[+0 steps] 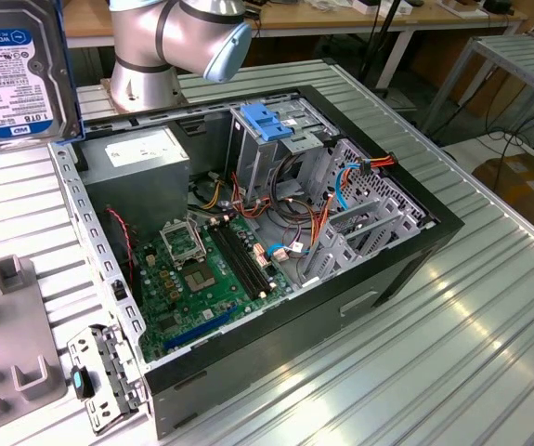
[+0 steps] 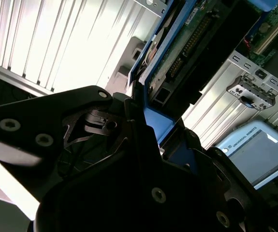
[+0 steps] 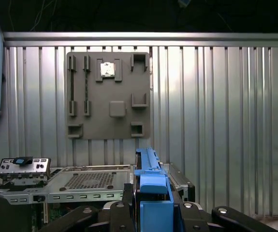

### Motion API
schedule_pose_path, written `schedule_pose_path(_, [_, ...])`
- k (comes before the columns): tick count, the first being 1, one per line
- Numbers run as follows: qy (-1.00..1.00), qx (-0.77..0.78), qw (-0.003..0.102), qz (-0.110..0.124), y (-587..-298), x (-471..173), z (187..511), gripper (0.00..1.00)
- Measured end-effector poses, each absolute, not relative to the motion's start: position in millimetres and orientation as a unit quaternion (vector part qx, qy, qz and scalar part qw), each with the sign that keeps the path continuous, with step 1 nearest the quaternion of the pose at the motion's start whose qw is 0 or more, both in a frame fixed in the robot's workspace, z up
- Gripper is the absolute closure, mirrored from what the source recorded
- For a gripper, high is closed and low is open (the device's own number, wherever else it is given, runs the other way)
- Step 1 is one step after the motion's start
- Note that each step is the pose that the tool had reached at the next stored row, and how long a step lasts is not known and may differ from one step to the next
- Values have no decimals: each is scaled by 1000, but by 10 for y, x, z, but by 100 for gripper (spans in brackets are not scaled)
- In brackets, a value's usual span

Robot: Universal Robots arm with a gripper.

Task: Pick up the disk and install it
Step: 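Pick up the disk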

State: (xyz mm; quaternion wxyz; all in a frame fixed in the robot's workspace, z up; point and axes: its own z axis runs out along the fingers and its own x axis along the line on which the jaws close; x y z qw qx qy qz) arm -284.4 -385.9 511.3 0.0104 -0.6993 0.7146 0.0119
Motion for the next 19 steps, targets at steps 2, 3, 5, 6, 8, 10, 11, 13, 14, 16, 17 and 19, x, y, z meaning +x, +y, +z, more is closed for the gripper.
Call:
schedule_pose_path(2, [715,-699,10,12,-3859,-2837,5113,63])
schedule_pose_path(3, [715,-699,10,12,-3859,-2833,5113,63])
schedule_pose_path(5, [715,-699,10,12,-3859,-2824,5113,63])
schedule_pose_path(6, [715,-699,10,12,-3859,-2816,5112,63])
schedule_pose_path(8, [715,-699,10,12,-3859,-2805,5112,63])
schedule_pose_path(10, [715,-699,10,12,-3859,-2793,5112,63])
schedule_pose_path(11, [715,-699,10,12,-3859,-2786,5112,63])
schedule_pose_path(13, [715,-699,10,12,-3859,-2773,5112,63])
schedule_pose_path(14, [715,-699,10,12,-3859,-2768,5112,63])
schedule_pose_path(16, [715,-699,10,12,-3859,-2759,5112,63])
schedule_pose_path(17, [715,-699,10,12,-3859,-2753,5112,63])
schedule_pose_path(19, [715,-699,10,12,-3859,-2745,5112,63])
